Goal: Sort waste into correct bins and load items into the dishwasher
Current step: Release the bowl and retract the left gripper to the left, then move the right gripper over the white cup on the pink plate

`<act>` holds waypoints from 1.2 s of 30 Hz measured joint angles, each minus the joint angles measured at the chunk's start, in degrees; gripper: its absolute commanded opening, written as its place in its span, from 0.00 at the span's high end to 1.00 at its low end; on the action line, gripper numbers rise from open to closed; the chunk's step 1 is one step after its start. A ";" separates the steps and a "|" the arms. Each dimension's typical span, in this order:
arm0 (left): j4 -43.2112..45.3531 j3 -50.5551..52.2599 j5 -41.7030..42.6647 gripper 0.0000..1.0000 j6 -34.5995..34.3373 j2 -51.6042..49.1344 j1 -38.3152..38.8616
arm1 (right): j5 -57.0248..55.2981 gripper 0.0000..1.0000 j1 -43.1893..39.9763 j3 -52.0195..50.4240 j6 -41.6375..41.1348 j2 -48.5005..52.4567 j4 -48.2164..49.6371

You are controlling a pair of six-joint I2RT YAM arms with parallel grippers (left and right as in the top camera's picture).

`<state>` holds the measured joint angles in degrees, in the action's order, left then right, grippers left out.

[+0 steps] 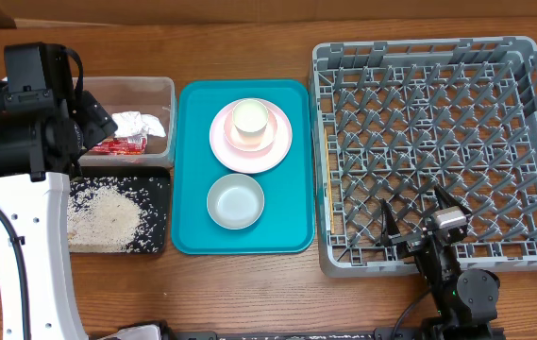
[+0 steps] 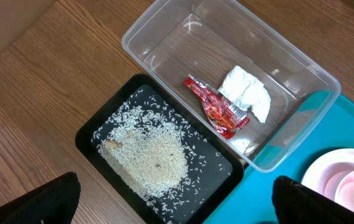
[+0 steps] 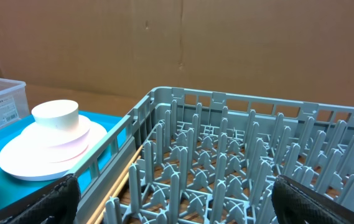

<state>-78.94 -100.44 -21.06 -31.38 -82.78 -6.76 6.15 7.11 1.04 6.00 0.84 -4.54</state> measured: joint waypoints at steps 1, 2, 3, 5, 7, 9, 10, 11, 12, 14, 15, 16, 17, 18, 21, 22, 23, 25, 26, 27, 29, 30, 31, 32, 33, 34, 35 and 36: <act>-0.02 0.00 0.00 0.00 0.00 0.00 0.00 | 0.02 0.00 0.00 0.00 0.02 0.00 0.00; 0.00 0.00 0.00 0.00 0.00 0.00 0.00 | 0.02 0.00 0.00 0.00 0.00 0.00 0.00; 0.00 0.00 0.02 0.00 0.00 0.00 0.00 | 0.04 0.00 0.00 0.00 0.02 0.00 0.00; 0.00 0.00 0.00 0.00 0.00 0.00 0.00 | 0.04 0.00 0.00 0.00 0.02 0.00 0.00; -0.04 0.00 0.02 0.00 0.00 0.00 0.00 | 0.04 0.00 0.00 0.00 0.00 0.00 0.00; -0.04 0.00 0.00 0.00 0.00 0.00 0.00 | 0.02 0.00 0.00 0.00 0.00 0.00 0.02; -0.02 0.00 0.02 0.00 0.00 0.00 0.00 | 0.02 0.00 0.00 0.00 0.02 0.00 0.02; -0.07 0.00 0.00 0.00 0.00 0.00 0.00 | 0.04 0.00 0.00 0.00 0.00 0.00 0.04; -0.04 0.00 0.02 0.00 0.00 0.00 0.00 | 0.02 0.00 0.00 0.00 0.02 0.00 0.00; -0.07 0.00 0.02 0.00 0.00 0.00 0.00 | 0.02 0.00 0.00 0.00 0.02 0.00 0.02; -0.09 0.00 0.02 0.00 0.00 0.00 0.00 | 0.04 0.00 0.00 0.00 0.02 0.00 0.02; -0.11 0.00 0.02 0.00 0.00 0.00 0.00 | 0.02 0.00 0.00 0.00 0.02 0.00 0.00; -0.13 0.00 0.02 0.00 0.00 0.00 0.00 | 0.04 0.00 0.00 0.00 0.02 0.00 -0.02; -0.13 0.00 0.00 0.00 0.00 0.00 0.00 | 0.02 0.00 0.00 0.00 0.04 0.00 0.02; -0.15 0.00 0.02 0.00 0.00 0.00 0.00 | 0.02 0.00 0.00 0.00 0.00 0.00 0.02; -0.15 0.00 0.02 0.00 0.00 0.00 0.00 | 0.02 0.00 0.00 0.00 0.02 0.00 0.28; -0.15 0.00 0.00 0.00 0.00 0.00 0.00 | 0.02 0.00 0.00 0.00 0.02 0.02 1.16; -0.17 0.00 0.02 0.00 0.00 0.00 0.00 | 0.11 0.00 0.00 0.00 0.02 -0.04 4.35; -0.15 0.00 0.02 0.00 0.00 0.00 0.00 | 0.70 0.00 0.00 0.00 -0.24 -0.04 4.61; -0.17 0.00 0.02 0.00 0.00 0.00 0.00 | 1.01 0.00 0.00 0.00 -0.44 -0.04 4.85; -0.15 0.00 0.02 0.00 0.00 0.00 0.00 | 2.03 0.00 0.00 0.00 -1.79 -0.04 5.99; -0.15 0.00 0.02 0.00 0.00 0.00 0.00 | 2.43 0.00 0.00 0.00 -3.08 -0.04 6.60; -0.15 0.00 0.02 0.00 0.00 0.00 0.00 | 2.71 0.00 0.00 0.00 -4.33 -0.04 6.91; -0.15 0.00 0.02 0.00 0.00 0.00 0.00 | 3.10 0.00 0.00 0.02 -5.90 -0.04 6.97; -0.17 0.00 0.02 0.00 0.00 0.00 0.00 | 3.85 0.00 0.00 0.04 -7.80 -0.04 6.80; -0.15 0.00 0.02 0.00 0.00 0.00 0.00 | 4.39 0.00 0.00 0.28 -9.05 -0.04 6.21; -0.17 0.00 0.02 0.00 0.00 0.00 0.00 | 4.98 0.00 0.00 0.83 -10.27 -0.04 5.20; -0.17 0.00 0.02 0.00 0.00 0.00 0.00 | 5.81 0.00 0.00 2.03 -11.80 -0.04 3.34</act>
<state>-79.11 -100.44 -21.04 -31.38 -82.78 -6.76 11.97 7.11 3.07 -5.80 0.80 -1.19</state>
